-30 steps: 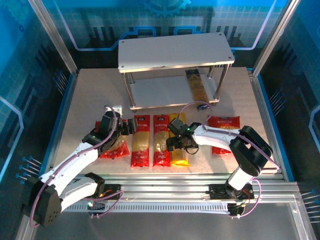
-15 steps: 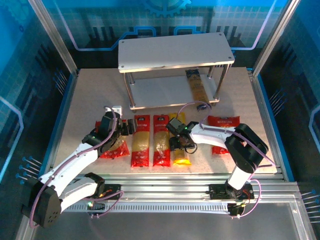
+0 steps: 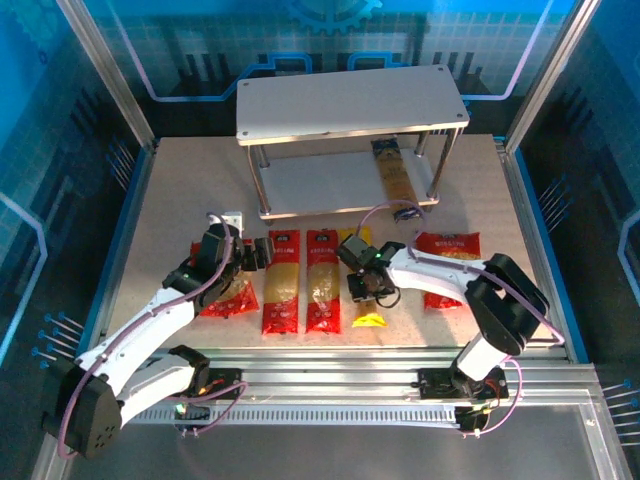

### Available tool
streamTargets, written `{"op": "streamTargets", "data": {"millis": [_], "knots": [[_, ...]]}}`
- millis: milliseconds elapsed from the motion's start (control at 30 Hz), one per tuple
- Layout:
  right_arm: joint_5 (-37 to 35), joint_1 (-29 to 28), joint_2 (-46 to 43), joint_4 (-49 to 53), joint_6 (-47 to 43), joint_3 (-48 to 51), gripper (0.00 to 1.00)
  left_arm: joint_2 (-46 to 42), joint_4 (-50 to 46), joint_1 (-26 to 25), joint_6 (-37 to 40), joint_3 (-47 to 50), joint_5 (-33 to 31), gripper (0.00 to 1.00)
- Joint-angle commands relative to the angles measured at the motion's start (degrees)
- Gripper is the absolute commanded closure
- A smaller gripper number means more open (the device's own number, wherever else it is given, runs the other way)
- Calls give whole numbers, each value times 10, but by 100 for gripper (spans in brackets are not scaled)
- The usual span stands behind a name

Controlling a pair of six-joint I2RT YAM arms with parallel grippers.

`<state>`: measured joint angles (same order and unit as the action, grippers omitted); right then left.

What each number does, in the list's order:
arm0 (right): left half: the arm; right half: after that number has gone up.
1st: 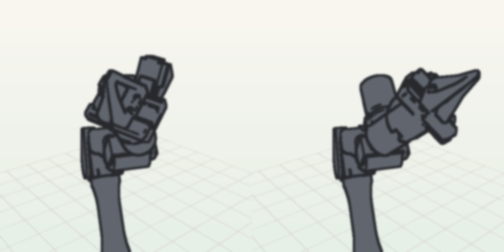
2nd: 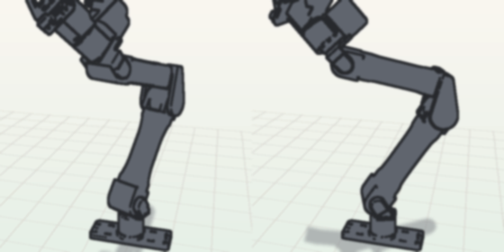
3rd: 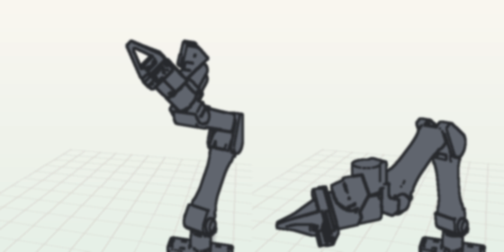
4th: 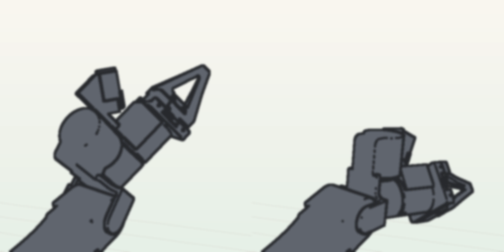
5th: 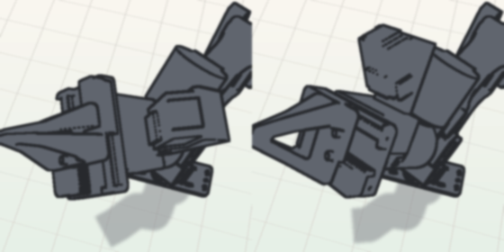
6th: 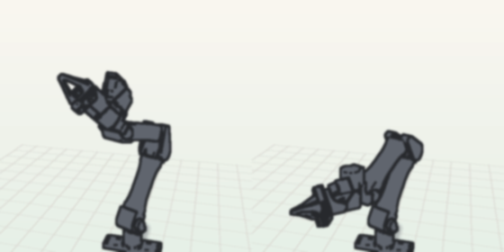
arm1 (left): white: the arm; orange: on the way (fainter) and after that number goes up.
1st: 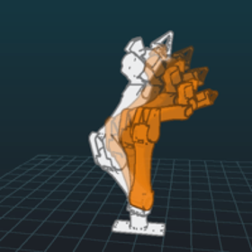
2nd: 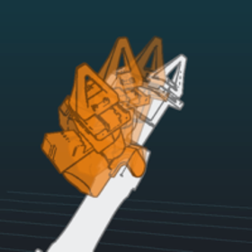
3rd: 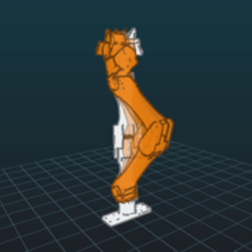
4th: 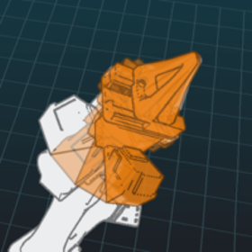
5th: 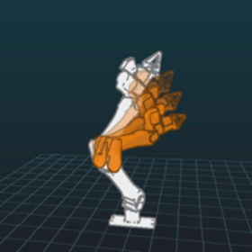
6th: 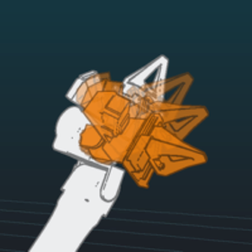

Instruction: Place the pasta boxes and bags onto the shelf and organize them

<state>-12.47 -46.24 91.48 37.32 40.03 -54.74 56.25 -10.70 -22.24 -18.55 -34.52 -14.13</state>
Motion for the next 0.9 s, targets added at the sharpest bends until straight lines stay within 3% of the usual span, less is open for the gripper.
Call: {"op": "streamTargets", "data": {"millis": [0,167,333,567,867], "knots": [[-46,-7,-63,49,-24,-38,100,-12,6,1,-2,6,-6,14],[-80,-2,-117,88,-61,-83,100,-12,7,1,-2,5,-4,14],[-85,32,-110,91,-120,-135,100,-9,13,1,-4,4,-1,14],[-75,117,-10,9,-213,-223,100,-3,9,2,1,-6,2,14],[-76,168,163,-16,-279,-406,100,-4,4,6,4,-10,-1,14]]}}
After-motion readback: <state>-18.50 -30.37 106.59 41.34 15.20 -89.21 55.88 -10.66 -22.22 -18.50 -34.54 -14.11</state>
